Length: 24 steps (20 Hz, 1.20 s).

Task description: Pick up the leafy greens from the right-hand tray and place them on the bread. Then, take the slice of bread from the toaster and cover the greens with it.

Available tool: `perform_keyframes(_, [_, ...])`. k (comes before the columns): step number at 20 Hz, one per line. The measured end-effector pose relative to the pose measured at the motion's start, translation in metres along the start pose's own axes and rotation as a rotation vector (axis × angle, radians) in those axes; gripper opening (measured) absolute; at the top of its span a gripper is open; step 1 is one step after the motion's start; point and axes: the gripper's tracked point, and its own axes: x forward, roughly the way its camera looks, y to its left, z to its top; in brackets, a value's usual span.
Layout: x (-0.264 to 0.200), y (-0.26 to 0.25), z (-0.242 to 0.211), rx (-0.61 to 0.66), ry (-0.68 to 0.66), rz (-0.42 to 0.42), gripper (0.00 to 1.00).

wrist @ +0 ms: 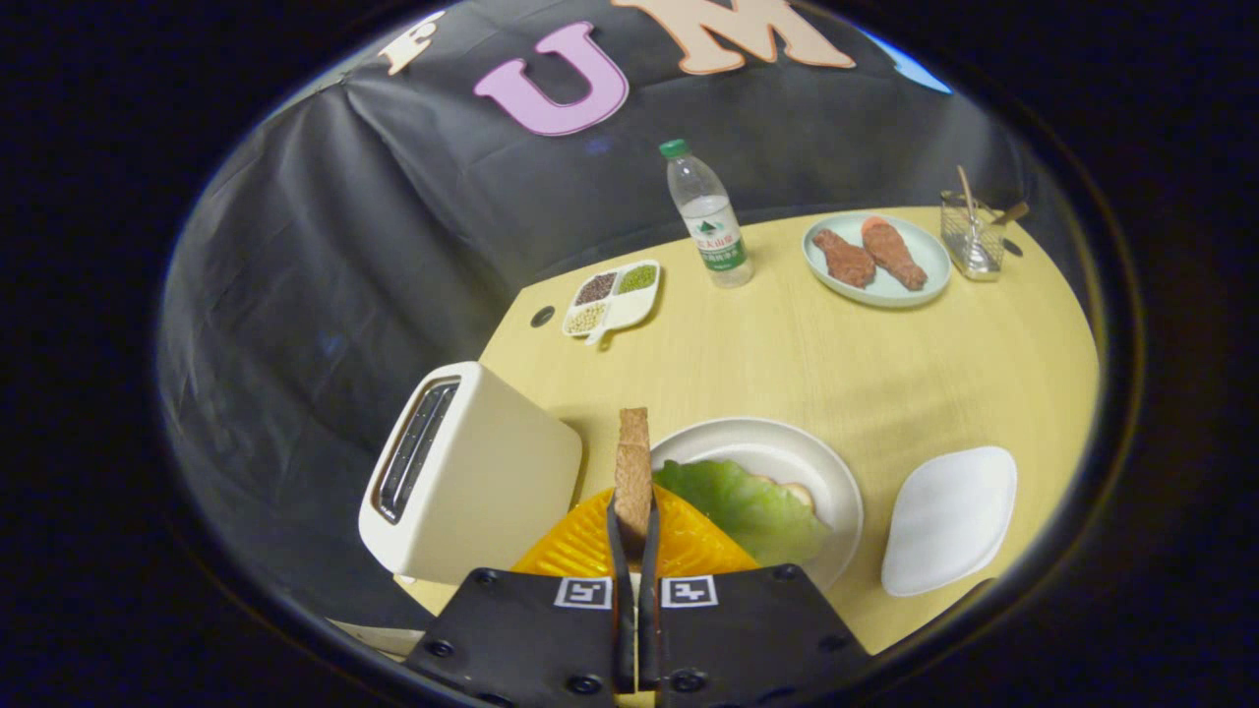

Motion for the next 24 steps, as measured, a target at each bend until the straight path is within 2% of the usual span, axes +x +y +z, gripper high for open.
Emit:
perform_keyframes(6, [0.002, -0.038, -0.007, 0.011, 0.012, -0.052, 0.08])
perform_keyframes(9, [0.003, -0.053, -0.014, 0.001, 0.036, -0.069, 0.16])
perform_keyframes(11, [0.002, -0.062, -0.016, -0.001, 0.051, -0.088, 0.16])
perform_keyframes(13, [0.004, -0.071, -0.021, -0.010, 0.066, -0.103, 0.32])
perform_keyframes(14, [0.004, -0.073, -0.023, -0.003, 0.071, -0.104, 0.32])
perform_keyframes(18, [0.000, -0.081, -0.028, -0.033, 0.085, -0.107, 0.62])
perform_keyframes(23, [-0.013, -0.086, -0.017, -0.036, 0.037, -0.099, 1.00])
perform_keyframes(24, [-0.018, -0.087, -0.012, -0.042, 0.018, -0.099, 1.00])
